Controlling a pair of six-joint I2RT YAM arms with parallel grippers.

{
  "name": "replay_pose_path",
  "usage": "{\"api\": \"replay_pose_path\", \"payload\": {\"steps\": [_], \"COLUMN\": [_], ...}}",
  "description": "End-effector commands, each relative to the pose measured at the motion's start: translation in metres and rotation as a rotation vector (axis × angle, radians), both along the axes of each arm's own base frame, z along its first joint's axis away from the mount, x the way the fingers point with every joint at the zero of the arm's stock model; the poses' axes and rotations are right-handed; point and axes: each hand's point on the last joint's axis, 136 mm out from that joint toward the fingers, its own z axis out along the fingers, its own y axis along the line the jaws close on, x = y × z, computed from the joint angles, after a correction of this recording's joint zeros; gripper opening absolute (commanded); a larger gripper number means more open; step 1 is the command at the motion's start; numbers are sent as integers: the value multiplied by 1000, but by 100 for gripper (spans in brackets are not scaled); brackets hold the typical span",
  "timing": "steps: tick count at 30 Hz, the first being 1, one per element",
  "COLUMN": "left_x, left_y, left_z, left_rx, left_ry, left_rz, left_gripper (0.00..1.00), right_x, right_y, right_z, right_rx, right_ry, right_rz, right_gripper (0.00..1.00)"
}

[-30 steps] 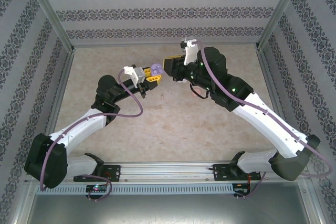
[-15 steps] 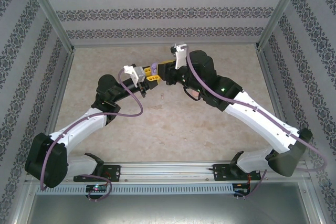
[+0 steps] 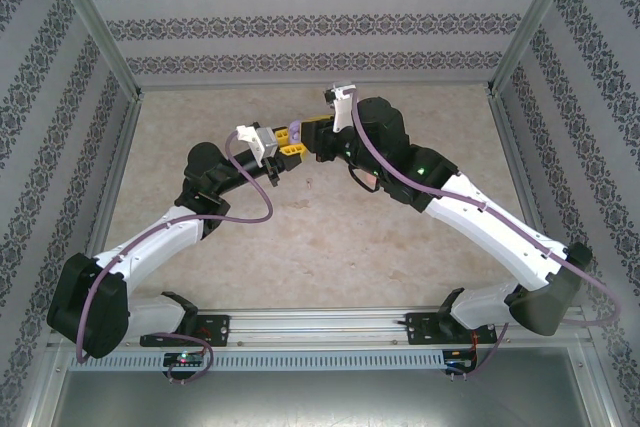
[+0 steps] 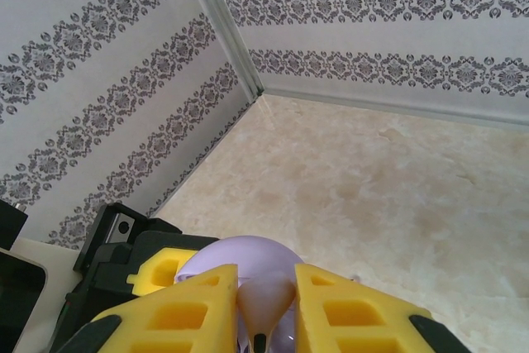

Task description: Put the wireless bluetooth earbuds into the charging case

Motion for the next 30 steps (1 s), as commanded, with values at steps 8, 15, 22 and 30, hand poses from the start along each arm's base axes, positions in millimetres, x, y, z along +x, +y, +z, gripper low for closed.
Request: {"api": "replay_pose_path", "payload": {"steps": [8, 15, 22, 30], "left_x": [-9, -8, -6, -6], "left_y": [-4, -4, -5, -7], "left_z": [29, 29, 26, 25], "left_rx": [-39, -38, -35, -35], "left_ry": [-96, -97, -89, -87], "left_rz": [-16, -10, -8, -12], "left_gripper": [0, 0, 0, 0], "right_x": [1, -7, -10, -8], "right_y": [7, 11, 10, -1], "right_z": [-21, -31, -28, -11], "right_rx": [-35, -50, -40, 16], "right_ry": [29, 43, 38, 11], "right_rz": [24, 38, 31, -21], "right_gripper": [21, 21, 20, 18]}}
